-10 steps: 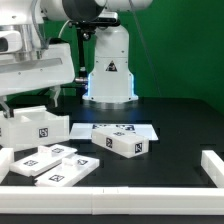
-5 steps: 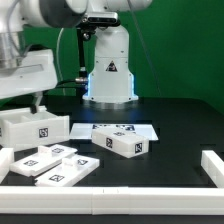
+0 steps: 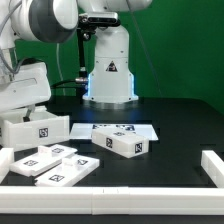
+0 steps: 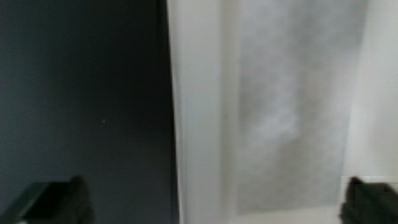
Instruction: Assemble cabinet
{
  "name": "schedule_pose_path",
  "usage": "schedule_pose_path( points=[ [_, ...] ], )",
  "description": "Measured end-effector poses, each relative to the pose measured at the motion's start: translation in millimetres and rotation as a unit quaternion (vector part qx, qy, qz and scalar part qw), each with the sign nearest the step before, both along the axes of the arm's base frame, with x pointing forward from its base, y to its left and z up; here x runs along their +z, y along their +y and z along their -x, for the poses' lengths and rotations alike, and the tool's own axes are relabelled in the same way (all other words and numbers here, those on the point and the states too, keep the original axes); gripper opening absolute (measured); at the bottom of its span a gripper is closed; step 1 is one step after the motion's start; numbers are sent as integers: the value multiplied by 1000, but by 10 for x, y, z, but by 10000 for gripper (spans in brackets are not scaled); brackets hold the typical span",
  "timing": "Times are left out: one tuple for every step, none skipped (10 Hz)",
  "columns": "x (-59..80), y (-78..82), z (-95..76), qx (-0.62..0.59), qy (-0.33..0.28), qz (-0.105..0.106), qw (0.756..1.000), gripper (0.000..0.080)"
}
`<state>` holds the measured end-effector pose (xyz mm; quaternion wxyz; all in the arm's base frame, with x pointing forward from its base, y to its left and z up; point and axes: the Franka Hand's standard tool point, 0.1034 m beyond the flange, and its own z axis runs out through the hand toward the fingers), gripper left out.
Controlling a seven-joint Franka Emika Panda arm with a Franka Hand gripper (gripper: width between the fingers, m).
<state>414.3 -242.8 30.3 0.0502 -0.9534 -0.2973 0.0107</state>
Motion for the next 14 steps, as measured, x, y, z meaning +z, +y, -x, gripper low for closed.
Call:
schedule_pose_path(
  points=[
    [-4,2,3,0,0,0,1000,583],
    [-4,2,3,0,0,0,1000,583],
    [-5,2,4,0,1,0,1000,401],
    [-5,2,4,0,1,0,1000,265],
    [-5,3,4,0,1,0,1000,265],
    [26,34,-33,-2,-1,1,1000,91],
    [126,114,-130,10,-10,5,1000,89],
    [264,216,-246,36,-19,12,999,89],
    [410,355,-371,52,-25,16,998,89],
    [547,536,-505,57,-33,26,997,89],
    [576,651,-539,72,-38,27,996,89],
    [532,609,-497,70,-33,25,997,89],
    [528,600,-491,69,-33,25,997,89],
    [526,612,-494,70,-32,25,997,89]
  ],
)
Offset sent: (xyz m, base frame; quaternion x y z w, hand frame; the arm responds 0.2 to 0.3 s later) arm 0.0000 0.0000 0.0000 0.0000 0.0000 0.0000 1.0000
